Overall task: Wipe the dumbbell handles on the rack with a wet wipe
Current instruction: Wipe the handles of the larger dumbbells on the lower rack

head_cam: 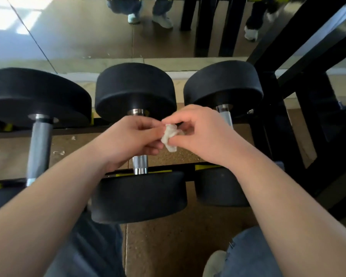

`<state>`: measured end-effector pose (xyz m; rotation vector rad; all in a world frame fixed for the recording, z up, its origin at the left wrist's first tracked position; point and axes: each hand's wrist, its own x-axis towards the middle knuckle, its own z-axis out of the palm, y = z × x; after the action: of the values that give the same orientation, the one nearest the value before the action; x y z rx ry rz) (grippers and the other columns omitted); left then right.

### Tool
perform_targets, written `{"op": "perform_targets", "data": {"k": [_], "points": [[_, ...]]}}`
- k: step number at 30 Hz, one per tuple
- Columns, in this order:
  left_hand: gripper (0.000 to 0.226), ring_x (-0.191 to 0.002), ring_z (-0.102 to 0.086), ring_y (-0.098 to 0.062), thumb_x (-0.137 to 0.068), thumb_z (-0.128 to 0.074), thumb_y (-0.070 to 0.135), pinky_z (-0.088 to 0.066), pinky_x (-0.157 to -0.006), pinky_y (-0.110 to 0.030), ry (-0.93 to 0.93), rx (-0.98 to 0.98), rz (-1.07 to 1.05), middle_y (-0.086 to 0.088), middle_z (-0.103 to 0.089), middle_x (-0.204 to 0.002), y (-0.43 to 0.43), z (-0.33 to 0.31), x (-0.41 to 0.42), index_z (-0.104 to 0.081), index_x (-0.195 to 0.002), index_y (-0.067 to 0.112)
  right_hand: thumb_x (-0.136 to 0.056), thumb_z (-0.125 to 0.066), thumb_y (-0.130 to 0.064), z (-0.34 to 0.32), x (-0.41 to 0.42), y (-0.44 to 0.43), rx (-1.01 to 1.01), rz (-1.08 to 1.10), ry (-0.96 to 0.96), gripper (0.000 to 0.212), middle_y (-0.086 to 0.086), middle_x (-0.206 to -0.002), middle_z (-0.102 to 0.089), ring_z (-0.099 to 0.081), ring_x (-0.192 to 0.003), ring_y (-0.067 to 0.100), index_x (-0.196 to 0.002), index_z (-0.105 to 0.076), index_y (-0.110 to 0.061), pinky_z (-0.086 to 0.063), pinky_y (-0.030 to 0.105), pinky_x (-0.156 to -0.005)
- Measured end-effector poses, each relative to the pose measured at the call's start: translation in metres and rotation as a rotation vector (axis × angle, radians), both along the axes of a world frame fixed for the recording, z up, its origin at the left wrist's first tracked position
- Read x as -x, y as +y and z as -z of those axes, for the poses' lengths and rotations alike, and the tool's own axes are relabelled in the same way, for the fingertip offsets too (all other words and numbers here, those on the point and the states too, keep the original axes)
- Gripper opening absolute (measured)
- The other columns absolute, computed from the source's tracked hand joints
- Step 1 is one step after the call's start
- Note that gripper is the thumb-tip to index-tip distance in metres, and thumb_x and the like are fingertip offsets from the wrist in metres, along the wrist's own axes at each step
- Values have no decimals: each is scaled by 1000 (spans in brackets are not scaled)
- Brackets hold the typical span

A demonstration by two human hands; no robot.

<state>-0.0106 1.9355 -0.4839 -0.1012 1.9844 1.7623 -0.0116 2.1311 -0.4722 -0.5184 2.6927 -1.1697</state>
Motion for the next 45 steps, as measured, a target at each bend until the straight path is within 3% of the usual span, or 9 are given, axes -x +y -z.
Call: {"op": "perform_targets", "data": {"k": [4,8,13,19,23,27,34,40,45], "points": [[11,-75,-70,-10,-94,-72,22,-62,-72,-28,51,150,-139,-3,-77,-86,-25,9,1,-74,-105,21,-88,-76,-28,4,-1,-22,3,98,48,15,-24,-92,-68,-59,-92,-15,-100,-73,-38,-42,1,-72],[13,-82,-70,-13,-92,-73,18,-58,-66,-30,53,249,-263,-3,-71,-92,-43,25,9,-67,-102,25,-93,-72,-21,17,6,-50,31,263,116,18,-19,-93,-63,-60,-86,-8,-109,-68,-28,-44,1,-72],[43,-100,-71,-20,-89,-75,10,-63,-75,-37,-23,184,-177,-5,-73,-106,-51,35,15,-58,-126,20,-94,-71,-17,35,10,-77,-105,134,202,16,-11,-102,-67,-61,-89,0,-109,-76,-21,-45,7,-77],[64,-95,-73,-18,-91,-73,7,-64,-77,-40,-81,347,129,-12,-71,-109,-63,9,35,-40,-146,16,-88,-79,-26,24,-7,-67,-281,-55,-266,11,-20,-87,-66,-64,-81,-4,-96,-75,-33,-47,17,-73],[66,-87,-75,-17,-90,-76,7,-64,-76,-32,-124,262,136,-13,-73,-99,-69,10,38,-43,-148,10,-90,-76,-23,34,7,-83,-11,298,-131,12,-15,-90,-70,-67,-84,1,-95,-72,-33,-56,24,-78],[46,-78,-76,-7,-94,-73,16,-63,-71,-26,-69,387,233,-5,-75,-96,-66,11,42,-57,-136,8,-96,-69,-22,42,35,-94,77,506,-114,12,-10,-93,-75,-71,-88,9,-101,-77,-29,-62,34,-81],[40,-92,-75,-9,-97,-68,15,-63,-78,-30,-127,435,359,-2,-75,-108,-64,12,51,-56,-134,14,-90,-75,-16,41,5,-63,-187,164,-637,11,1,-95,-76,-75,-86,16,-100,-77,-20,-61,40,-82],[41,-95,-75,-10,-95,-70,16,-62,-75,-28,-149,406,389,-3,-75,-109,-68,17,55,-59,-135,16,-96,-68,-6,50,30,-79,567,562,-658,30,10,-109,-76,-77,-94,21,-126,-66,-8,-63,43,-88],[43,-99,-73,-10,-94,-72,22,-63,-80,-32,-95,500,435,-2,-73,-111,-71,12,59,-60,-135,18,-99,-59,-7,42,30,-89,272,431,-641,17,9,-99,-78,-77,-90,23,-104,-73,-15,-63,46,-86]]}}
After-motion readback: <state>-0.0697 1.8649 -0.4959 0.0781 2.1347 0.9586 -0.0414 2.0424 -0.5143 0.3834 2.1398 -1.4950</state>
